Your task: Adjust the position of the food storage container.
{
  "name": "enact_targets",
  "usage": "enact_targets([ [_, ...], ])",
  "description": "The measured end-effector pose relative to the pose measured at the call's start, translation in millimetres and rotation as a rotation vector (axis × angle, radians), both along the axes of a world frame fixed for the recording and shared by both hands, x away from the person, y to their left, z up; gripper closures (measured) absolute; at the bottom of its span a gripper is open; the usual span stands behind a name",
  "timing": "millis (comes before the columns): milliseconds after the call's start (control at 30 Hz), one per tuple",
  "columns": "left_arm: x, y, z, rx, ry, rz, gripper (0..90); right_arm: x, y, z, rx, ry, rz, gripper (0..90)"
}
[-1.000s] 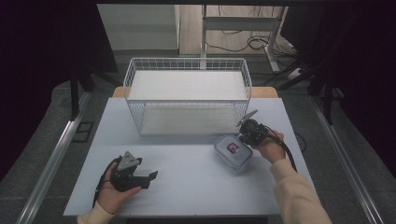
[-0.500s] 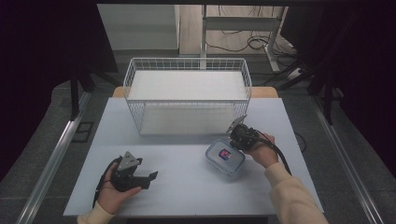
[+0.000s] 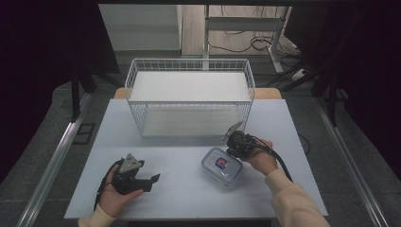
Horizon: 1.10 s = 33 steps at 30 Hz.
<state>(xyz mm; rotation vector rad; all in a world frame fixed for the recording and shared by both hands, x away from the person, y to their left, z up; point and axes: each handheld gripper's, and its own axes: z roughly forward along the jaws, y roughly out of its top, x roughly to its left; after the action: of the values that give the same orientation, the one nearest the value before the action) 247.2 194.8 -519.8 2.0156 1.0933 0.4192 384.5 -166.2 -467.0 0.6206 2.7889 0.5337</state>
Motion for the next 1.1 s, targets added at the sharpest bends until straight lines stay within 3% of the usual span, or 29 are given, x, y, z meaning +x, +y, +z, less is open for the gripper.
enact_targets([
  [200, -0.1, -0.5, -0.2, 0.003, 0.001, -0.004, 19.4, 14.2, 7.5, 6.8, 0.025, -0.002, -0.022, 89.8],
  [433, 0.3, 0.2, -1.1, 0.005, 0.002, -0.006, 19.5, 20.5, 29.6, 1.7, -0.013, 0.019, 0.024, 89.8],
  [500, 0.0, 0.1, -0.8, 0.006, 0.004, -0.008, 19.5, 20.2, 34.5, 0.7, -0.036, 0.006, 0.040, 89.9],
  [633, -0.1, -0.2, -0.8, 0.007, 0.004, -0.010, 19.5, 18.5, 40.0, 2.7, -0.035, 0.013, 0.070, 89.8],
  [967, 0.1, -0.7, -1.2, 0.010, 0.007, -0.012, 19.5, -3.5, 76.7, -0.2, -0.047, 0.036, 0.213, 89.8],
  [1100, -0.2, 0.3, -0.6, 0.007, 0.006, -0.011, 19.5, -7.6, 83.8, -2.5, -0.053, 0.036, 0.234, 89.8],
])
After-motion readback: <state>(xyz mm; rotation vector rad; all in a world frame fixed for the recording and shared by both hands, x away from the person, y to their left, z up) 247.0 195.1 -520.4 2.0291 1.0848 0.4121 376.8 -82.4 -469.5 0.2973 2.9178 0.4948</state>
